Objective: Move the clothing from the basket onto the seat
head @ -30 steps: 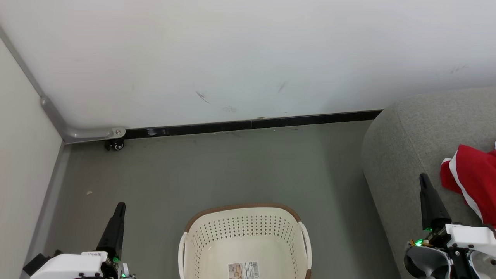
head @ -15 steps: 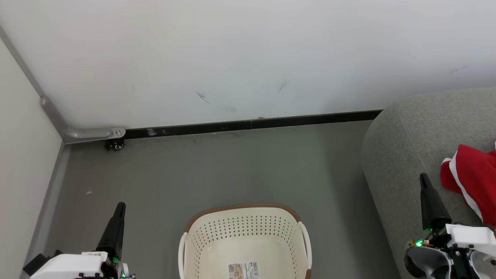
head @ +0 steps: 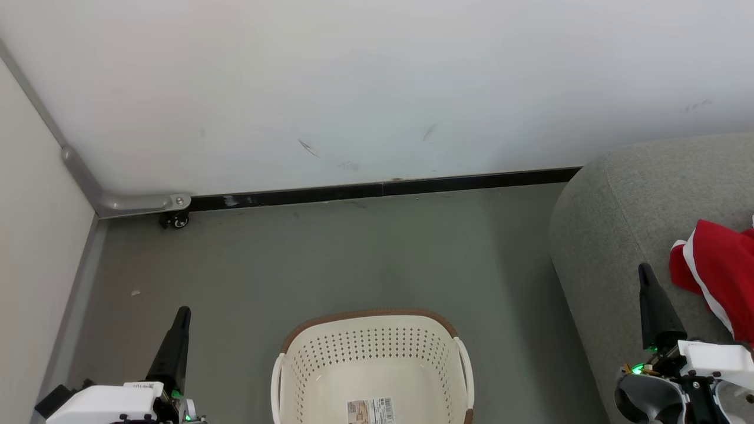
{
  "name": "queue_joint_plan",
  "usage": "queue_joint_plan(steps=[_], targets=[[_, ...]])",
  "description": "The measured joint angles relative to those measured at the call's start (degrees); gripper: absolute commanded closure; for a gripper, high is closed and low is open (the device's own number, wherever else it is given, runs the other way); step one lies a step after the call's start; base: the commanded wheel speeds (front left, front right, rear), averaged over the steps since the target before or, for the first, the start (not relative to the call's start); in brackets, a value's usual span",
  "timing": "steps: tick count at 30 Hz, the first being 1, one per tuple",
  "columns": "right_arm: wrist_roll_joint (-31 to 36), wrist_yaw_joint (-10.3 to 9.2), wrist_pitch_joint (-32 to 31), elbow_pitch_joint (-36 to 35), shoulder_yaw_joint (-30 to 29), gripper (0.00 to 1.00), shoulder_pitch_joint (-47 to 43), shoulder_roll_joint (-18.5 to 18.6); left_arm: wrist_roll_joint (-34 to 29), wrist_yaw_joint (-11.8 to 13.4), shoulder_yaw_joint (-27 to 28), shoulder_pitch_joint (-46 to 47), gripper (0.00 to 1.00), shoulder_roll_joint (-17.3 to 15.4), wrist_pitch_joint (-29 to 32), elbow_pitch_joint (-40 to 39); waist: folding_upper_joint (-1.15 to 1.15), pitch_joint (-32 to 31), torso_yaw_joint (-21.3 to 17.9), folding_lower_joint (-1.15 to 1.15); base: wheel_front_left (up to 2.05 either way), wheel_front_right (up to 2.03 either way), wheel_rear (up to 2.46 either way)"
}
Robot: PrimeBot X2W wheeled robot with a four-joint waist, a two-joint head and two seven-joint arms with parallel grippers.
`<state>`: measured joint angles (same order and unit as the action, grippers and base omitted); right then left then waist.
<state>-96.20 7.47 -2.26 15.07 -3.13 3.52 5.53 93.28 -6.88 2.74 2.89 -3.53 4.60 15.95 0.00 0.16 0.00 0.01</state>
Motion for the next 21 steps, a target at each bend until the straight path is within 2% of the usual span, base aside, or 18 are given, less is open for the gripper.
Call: queue_joint_plan(steps=[21], targets=[[0.01,0.0,-0.01,0.01,-0.14,1.0,0.0,-0.04,-0.01,-0.02,0.04,0.47,1.0,0.02,0.0,0.05,0.0,0.0,0.0,0.0,0.0,0.0,0.0]])
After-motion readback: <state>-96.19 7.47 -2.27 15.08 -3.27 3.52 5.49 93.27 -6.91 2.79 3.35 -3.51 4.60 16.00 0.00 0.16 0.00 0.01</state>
